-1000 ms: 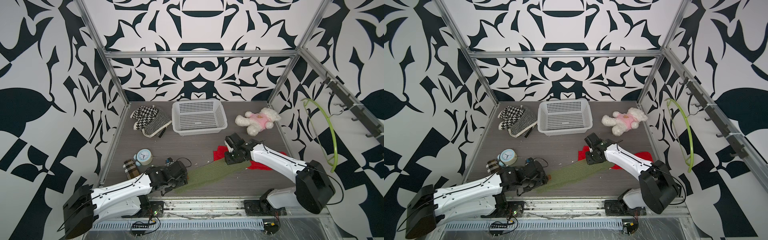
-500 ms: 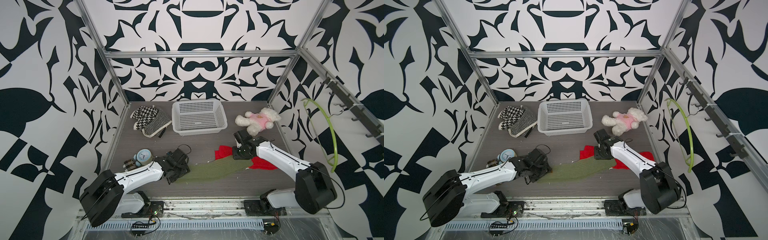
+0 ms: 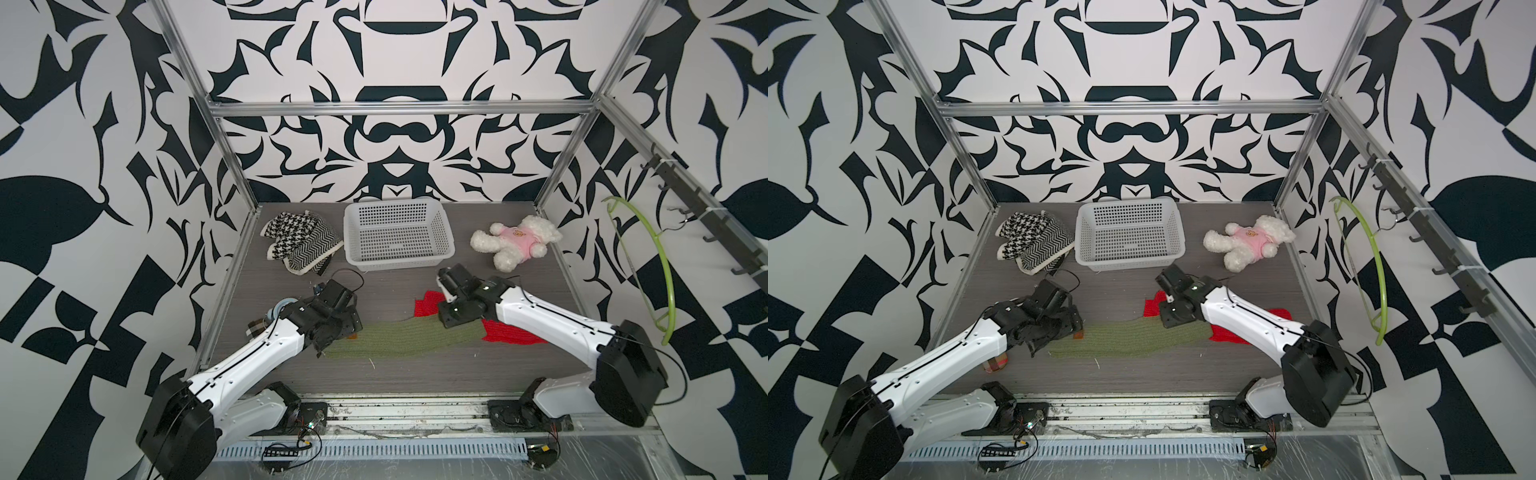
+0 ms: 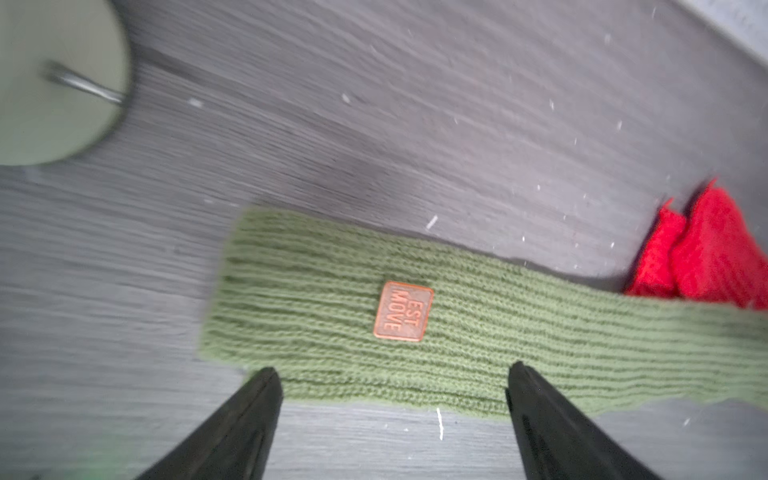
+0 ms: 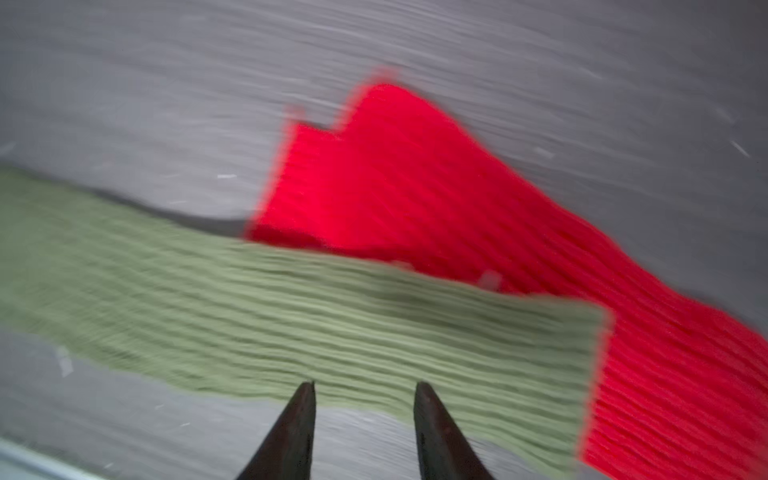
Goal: Roll up the scarf and place it into the basket
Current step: Flatten out the scarf at the center of the board.
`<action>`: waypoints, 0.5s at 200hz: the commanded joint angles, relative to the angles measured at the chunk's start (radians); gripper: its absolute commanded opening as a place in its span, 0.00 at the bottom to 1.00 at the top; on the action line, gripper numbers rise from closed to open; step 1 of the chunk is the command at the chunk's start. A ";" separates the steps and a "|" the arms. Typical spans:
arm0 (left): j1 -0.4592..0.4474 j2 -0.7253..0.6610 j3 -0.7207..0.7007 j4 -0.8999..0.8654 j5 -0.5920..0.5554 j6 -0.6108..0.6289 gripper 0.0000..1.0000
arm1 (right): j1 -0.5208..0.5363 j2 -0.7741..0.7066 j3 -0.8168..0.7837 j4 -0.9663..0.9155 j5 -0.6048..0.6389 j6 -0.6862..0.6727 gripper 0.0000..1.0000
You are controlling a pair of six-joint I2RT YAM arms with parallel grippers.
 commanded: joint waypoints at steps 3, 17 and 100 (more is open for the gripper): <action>0.159 -0.057 0.027 -0.116 -0.009 0.117 1.00 | 0.131 0.127 0.110 0.035 0.016 0.043 0.42; 0.262 -0.065 0.052 -0.109 0.071 0.174 0.99 | 0.147 0.187 0.122 0.039 0.023 0.071 0.41; 0.285 -0.021 -0.095 0.017 0.258 0.121 0.96 | 0.102 0.108 0.015 0.027 0.056 0.114 0.41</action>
